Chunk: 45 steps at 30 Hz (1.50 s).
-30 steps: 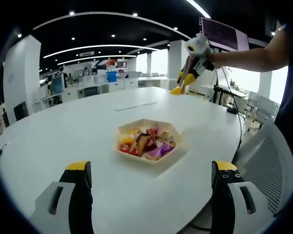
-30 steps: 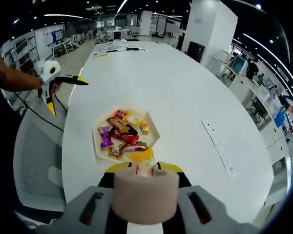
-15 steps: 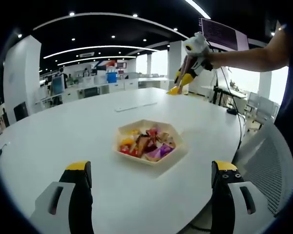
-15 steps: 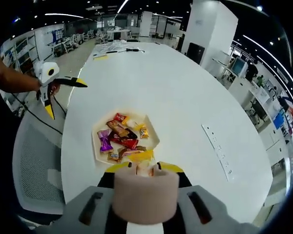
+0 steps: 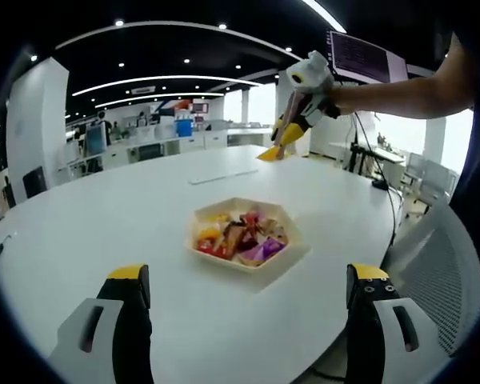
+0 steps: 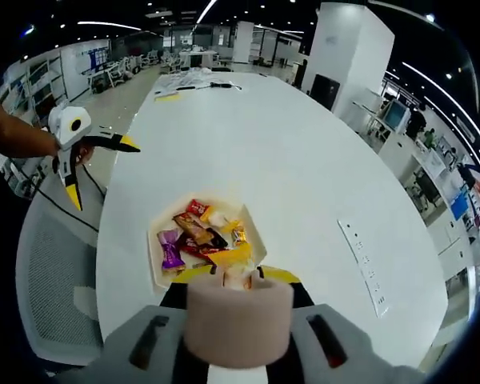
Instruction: Place the target food into the container with the food tongs after gripping and lifting it, then release it inside without dropping or visibly crushing the food.
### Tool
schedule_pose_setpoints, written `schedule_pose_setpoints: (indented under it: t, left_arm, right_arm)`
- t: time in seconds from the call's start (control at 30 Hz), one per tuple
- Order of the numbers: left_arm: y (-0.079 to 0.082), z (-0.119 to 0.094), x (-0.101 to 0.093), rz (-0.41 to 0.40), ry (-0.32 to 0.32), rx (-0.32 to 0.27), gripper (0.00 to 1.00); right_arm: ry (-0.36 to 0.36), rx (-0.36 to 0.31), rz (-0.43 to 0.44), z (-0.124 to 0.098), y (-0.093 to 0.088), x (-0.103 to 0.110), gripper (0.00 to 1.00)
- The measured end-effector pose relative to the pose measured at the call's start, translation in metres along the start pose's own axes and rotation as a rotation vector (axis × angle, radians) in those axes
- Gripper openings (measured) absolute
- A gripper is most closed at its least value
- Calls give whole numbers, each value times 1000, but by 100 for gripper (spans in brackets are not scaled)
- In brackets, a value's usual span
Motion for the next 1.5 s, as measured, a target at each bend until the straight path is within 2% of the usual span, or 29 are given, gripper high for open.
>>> schedule_pose_setpoints:
  t: [0.33, 0.63, 1.17, 1.33, 1.5]
  left_arm:
    - [0, 0, 1, -2, 6, 0, 99]
    - [0, 0, 3, -4, 18, -1, 99]
    - [-1, 0, 2, -9, 11, 5, 99]
    - [-2, 1, 1, -11, 5, 12, 99]
    - [-2, 1, 0, -9, 2, 14, 99]
  right_arm:
    - [16, -19, -16, 25, 25, -1, 18]
    - [32, -5, -44, 41, 36, -3, 19]
    - [15, -54, -34, 37, 38, -5, 21]
    - [-2, -97, -66, 32, 40, -4, 22]
    - [-16, -159, -45, 22, 40, -1, 22]
Point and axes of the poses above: the point that each gripper's makers call its tool centre point, and the gripper's own axes: z roughly forward along the fingers, x roughly to its left, y roughly out of its top, the point moved 4 cm from there along -z, roughly backward along the fingers, and after that the axes turned 8 degrees about y, right-handed, at the moved point
